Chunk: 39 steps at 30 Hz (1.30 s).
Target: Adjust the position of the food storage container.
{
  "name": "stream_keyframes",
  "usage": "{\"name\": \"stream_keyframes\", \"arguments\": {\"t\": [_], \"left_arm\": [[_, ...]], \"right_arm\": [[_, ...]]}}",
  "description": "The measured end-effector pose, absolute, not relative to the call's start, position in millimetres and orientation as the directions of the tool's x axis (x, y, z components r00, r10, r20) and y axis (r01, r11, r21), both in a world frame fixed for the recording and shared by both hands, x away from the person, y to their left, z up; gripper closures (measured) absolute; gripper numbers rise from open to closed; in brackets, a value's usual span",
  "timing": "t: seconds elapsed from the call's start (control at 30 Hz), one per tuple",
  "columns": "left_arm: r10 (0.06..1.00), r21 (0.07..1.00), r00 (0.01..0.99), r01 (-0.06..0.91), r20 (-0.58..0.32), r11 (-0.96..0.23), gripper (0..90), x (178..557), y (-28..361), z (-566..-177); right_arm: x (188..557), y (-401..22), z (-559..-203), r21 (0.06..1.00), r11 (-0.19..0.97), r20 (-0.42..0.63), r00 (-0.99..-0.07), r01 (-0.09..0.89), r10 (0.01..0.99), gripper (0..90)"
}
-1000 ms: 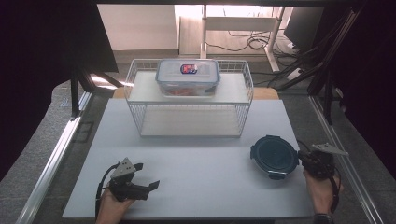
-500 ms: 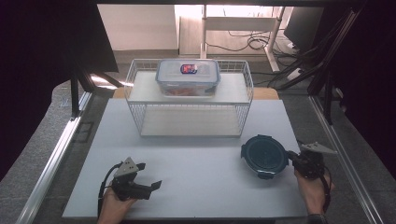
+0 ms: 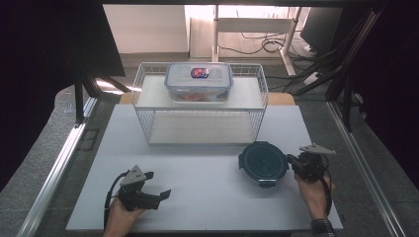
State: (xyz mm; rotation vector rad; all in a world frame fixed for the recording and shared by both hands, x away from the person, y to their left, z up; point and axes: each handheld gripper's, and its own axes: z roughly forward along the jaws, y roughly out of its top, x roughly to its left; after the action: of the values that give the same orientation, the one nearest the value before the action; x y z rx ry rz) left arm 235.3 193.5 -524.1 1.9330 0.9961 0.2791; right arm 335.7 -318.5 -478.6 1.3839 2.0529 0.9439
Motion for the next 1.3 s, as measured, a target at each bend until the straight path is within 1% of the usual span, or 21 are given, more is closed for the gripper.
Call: {"name": "stream_keyframes", "arguments": {"t": [0.27, 0.37, 0.53, 0.6, 0.63, 0.93, 1.1, 1.3], "left_arm": [[0.74, 0.807, 0.644, 0.534, -0.195, -0.252, 5.1, 235.7, 194.3, -524.4], [0.741, 0.807, 0.642, 0.536, -0.197, -0.25, 5.1, 235.9, 194.6, -524.6], [0.742, 0.806, 0.64, 0.538, -0.199, -0.248, 5.1, 236.0, 195.3, -524.7], [0.742, 0.806, 0.639, 0.538, -0.2, -0.247, 5.1, 236.0, 195.6, -524.6], [0.742, 0.806, 0.639, 0.539, -0.201, -0.245, 5.1, 235.9, 195.8, -524.6], [0.742, 0.806, 0.639, 0.539, -0.201, -0.246, 5.1, 235.9, 195.9, -524.5], [0.743, 0.806, 0.639, 0.539, -0.2, -0.247, 5.1, 235.7, 195.8, -524.4], [0.743, 0.805, 0.639, 0.539, -0.2, -0.247, 5.1, 235.6, 196.3, -524.4]], "right_arm": [[346.2, -287.8, -480.5, 0.764, 0.276, 0.002, -0.429, 0.584, 0.904, 89.4], [348.7, -269.9, -481.8, 0.762, 0.29, 0.022, -0.471, 0.578, 0.882, 89.4], [346.5, -248.5, -482.9, 0.759, 0.314, 0.037, -0.52, 0.57, 0.853, 89.4], [345.5, -245.6, -483.0, 0.758, 0.319, 0.038, -0.527, 0.57, 0.849, 89.4], [341.4, -235.3, -482.8, 0.755, 0.344, 0.017, -0.542, 0.558, 0.84, 89.4], [332.6, -213.6, -484.7, 0.751, 0.37, 0.024, -0.582, 0.547, 0.813, 89.5], [329.5, -207.1, -486.9, 0.747, 0.356, 0.069, -0.598, 0.561, 0.798, 89.5], [323.8, -198.8, -487.4, 0.745, 0.364, 0.09, -0.625, 0.559, 0.775, 89.5]]}}
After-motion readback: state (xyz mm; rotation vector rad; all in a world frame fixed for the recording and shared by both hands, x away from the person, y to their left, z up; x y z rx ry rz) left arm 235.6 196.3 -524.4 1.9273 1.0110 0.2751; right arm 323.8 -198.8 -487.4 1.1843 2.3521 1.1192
